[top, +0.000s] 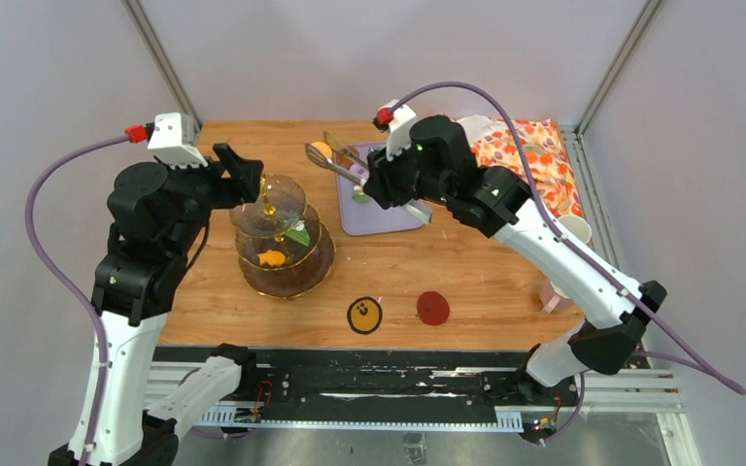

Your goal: Serve the afternoon tea

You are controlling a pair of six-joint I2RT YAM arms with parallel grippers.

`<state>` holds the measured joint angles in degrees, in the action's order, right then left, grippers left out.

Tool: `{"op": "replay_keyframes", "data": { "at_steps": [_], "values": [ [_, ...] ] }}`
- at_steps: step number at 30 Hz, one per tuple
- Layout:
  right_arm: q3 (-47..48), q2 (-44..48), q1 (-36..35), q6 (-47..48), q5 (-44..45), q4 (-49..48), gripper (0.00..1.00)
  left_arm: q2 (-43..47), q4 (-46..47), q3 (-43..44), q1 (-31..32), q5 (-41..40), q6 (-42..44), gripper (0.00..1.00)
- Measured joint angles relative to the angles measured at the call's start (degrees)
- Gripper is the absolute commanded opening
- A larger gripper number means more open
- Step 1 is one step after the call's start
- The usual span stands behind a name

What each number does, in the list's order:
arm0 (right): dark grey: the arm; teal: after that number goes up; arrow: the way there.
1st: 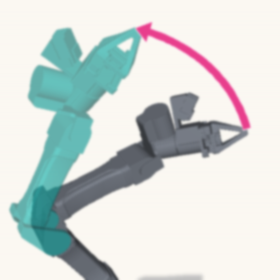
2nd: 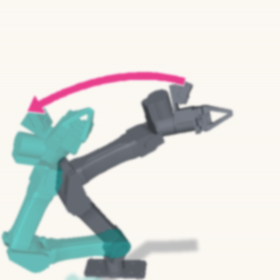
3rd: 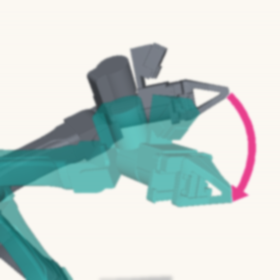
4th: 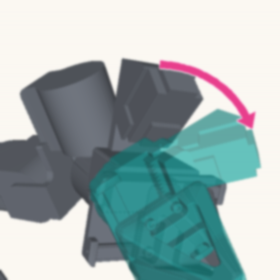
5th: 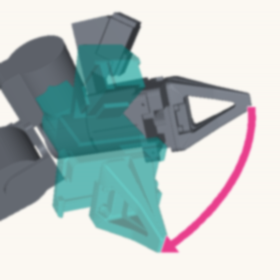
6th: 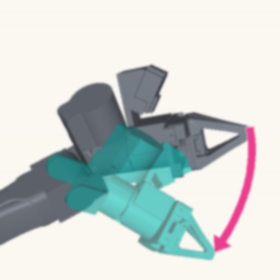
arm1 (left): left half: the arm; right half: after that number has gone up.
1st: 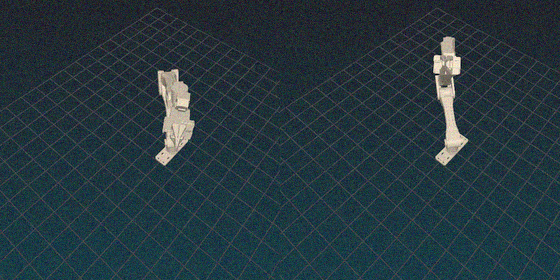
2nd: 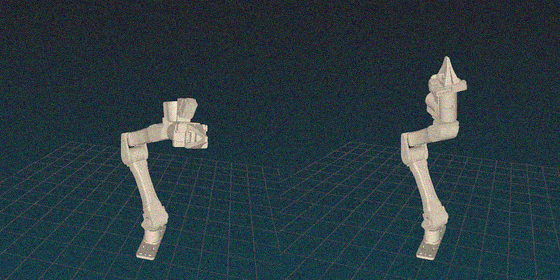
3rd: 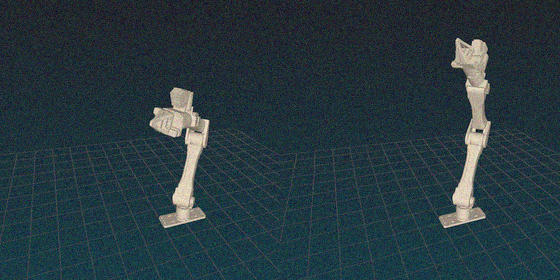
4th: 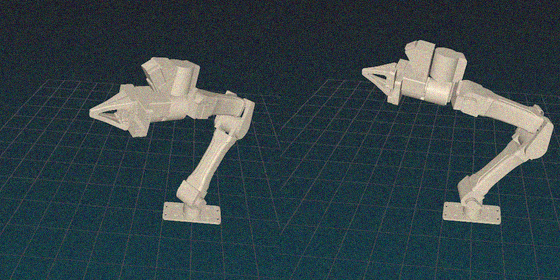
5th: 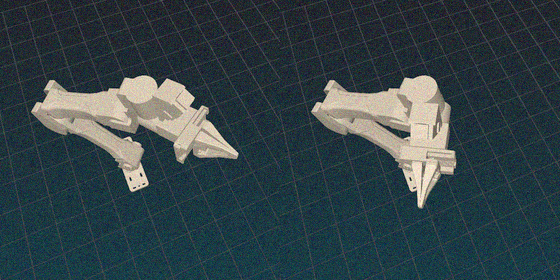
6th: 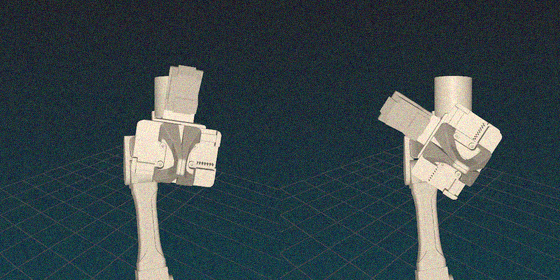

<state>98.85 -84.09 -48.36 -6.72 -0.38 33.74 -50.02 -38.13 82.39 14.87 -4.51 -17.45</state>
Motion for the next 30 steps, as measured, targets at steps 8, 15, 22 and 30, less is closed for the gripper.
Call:
{"op": "replay_keyframes", "data": {
  "at_steps": [8, 15, 22, 30],
  "values": [
    [4.87, -8.13, -5.01, 0.94, -3.02, -0.31, 0.17, 1.46, -1.33, 0.13, 0.00, -1.70, 0.07, 0.74],
    [6.14, -12.94, -6.47, 1.44, -4.83, 0.02, 0.21, 1.92, -1.66, 0.17, 0.00, -2.62, 0.17, 0.74],
    [7.80, -14.86, -6.56, 1.64, -5.64, 0.15, 0.40, 1.95, -1.86, 0.17, 0.00, -2.78, 0.33, 0.74],
    [8.59, -14.88, -7.52, 1.84, -5.57, 0.07, 0.46, 2.19, -1.86, 0.17, 0.00, -2.78, 0.33, 0.74]
  ]
}}
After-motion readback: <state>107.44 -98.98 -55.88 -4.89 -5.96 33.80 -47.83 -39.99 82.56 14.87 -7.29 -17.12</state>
